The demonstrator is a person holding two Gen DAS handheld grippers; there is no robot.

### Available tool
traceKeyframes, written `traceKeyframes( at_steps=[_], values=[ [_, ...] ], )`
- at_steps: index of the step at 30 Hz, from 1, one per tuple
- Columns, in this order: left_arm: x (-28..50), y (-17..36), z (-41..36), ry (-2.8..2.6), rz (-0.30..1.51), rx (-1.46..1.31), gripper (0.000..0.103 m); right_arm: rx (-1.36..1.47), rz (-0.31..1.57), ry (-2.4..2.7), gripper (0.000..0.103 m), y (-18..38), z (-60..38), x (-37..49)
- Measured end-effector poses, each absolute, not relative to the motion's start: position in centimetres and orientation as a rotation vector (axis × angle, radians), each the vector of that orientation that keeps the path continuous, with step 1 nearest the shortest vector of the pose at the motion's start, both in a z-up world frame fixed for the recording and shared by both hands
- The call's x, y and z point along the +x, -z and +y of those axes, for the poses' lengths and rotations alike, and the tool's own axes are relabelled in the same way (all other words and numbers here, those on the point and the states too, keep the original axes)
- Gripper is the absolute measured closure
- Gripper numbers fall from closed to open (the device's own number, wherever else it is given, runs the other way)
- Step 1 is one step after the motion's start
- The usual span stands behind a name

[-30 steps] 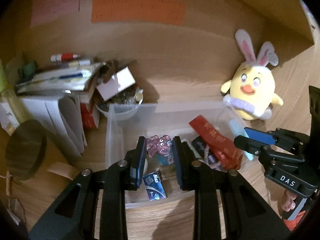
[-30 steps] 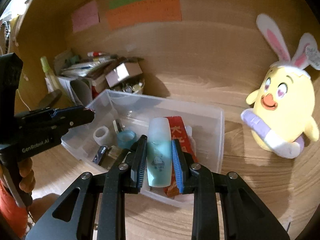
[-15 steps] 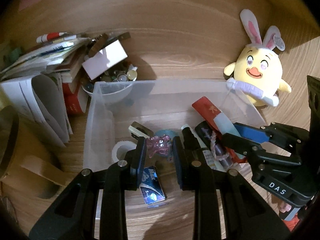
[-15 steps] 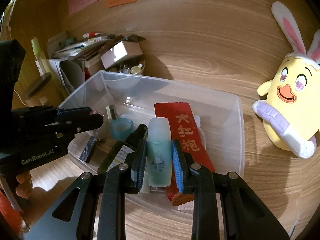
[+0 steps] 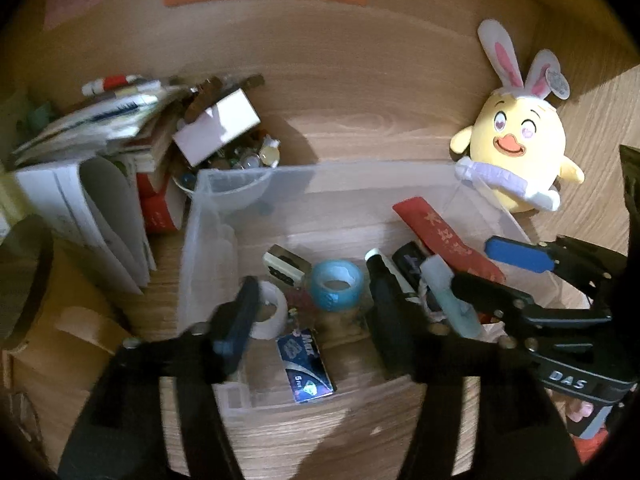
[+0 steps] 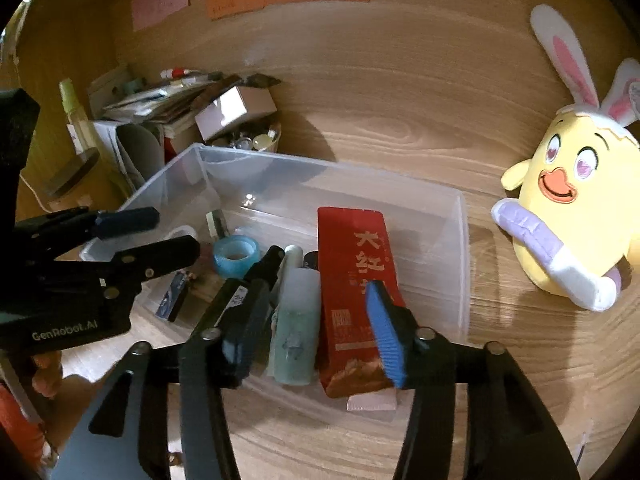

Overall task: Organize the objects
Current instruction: 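Carry the bottle and pink charm into the clear box and release both, then grasp the white pen with the right tool while the left tool grasps the small brown bead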

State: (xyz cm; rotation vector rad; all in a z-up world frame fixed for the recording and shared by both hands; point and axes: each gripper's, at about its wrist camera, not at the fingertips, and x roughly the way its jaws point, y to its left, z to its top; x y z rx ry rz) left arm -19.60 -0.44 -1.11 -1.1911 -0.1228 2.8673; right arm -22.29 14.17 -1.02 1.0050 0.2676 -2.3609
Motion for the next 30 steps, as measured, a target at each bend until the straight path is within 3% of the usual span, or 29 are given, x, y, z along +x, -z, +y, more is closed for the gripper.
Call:
traceKeyframes(
  at_steps=[4,12,14,22,30],
  values=[
    [-18.7,0.3,-0.2,-2.886,-0.088,-1.173,0.038,0.986,0.268,2.355,0.048,0.2,14.9,-21.1],
    [-15.3,-1.3,0.3,-2.923,-0.023,-1.112,0.023,0.899,0.344,2.309,0.035,-1.2,16.5,-16.4],
    [-14.0,-1.5,0.6,-2.931,0.021,-1.094,0.015,0.887,0.354,2.289,0.034,-1.3,17.1,-15.2],
    [-10.4,-0.9,0.8,-2.880,0.027,-1.112,0.011,0.908,0.370,2.146,0.029,0.3,18.3,-10.8],
    [-8.4,3.6,3.0,-2.716,0.087,-1.255,0.011,1.023,0.482,2.030,0.029,4.8,17.7,-8.6]
  ],
)
